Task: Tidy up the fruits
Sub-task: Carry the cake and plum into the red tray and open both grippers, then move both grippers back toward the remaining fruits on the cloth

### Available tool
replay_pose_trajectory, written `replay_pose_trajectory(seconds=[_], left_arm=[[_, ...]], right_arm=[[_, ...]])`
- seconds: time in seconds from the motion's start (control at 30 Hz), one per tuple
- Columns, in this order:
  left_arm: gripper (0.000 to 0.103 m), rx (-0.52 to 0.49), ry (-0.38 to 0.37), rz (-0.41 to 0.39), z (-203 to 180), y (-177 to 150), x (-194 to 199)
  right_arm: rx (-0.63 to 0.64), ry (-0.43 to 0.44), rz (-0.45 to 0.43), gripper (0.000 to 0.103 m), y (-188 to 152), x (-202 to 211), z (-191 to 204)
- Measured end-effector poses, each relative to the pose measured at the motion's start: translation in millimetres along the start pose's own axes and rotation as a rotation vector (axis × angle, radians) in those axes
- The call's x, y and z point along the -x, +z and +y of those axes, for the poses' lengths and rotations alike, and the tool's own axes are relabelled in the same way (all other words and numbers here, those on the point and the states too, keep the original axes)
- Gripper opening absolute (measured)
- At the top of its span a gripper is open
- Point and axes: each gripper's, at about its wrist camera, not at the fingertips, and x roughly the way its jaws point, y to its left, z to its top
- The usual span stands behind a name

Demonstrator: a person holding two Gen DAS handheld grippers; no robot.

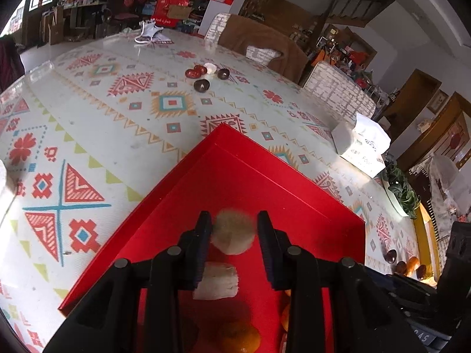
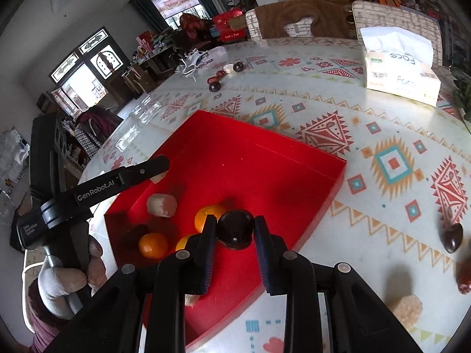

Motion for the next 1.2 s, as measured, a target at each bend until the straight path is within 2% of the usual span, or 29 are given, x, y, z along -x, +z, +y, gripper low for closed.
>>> replay_pose_trajectory(seconds=[0.1,0.17,0.27,0.33,0.43,0.5,0.7,0.8,0.87,1.03,1.2], left_arm=[[0.052,0.006,-0.008,-0.008,-1,0,1],[0.053,0.005,-0.013,-0.013,-3,-1,5],[0.054,0.009,-0.024,-0.029,-6,-4,17],[0.059,0.006,-0.022,-0.05,-10,-8,29],[0.074,0.01,-0.029,-0.096,-14,-16,50],[0.085,0.01,-0.012,-0.129,-19,-23,65],[0.085,0.017,-0.074,-0.15,-39,-53,96],[0.086,-0.011,-0.071,-0.159,-57,-76,105],[0.085,-0.068,-0.041,-0.177,-76,-93,110],[0.086,-0.232,0.116,-0.257,-131,-138,117],[0.086,-0.342,0.181,-0.26,-170,-170,110]], right_arm=[[-0.005,0.007,-0.003,0.03,1,-3,0],[0.001,0.0,-0.014,0.038,0,0,2],[0.007,0.003,-0.035,0.04,0,9,3],[0.012,-0.002,-0.052,0.043,0,17,4],[0.005,-0.005,-0.084,0.054,-4,32,0],[-0.006,-0.004,-0.104,0.056,-8,43,-3],[-0.028,-0.039,-0.151,0.062,-26,74,-19],[-0.045,-0.054,-0.169,0.063,-39,91,-30],[-0.048,-0.07,-0.18,0.063,-49,102,-36],[-0.065,-0.129,-0.211,0.066,-78,130,-55],[-0.105,-0.143,-0.227,0.066,-103,150,-76]])
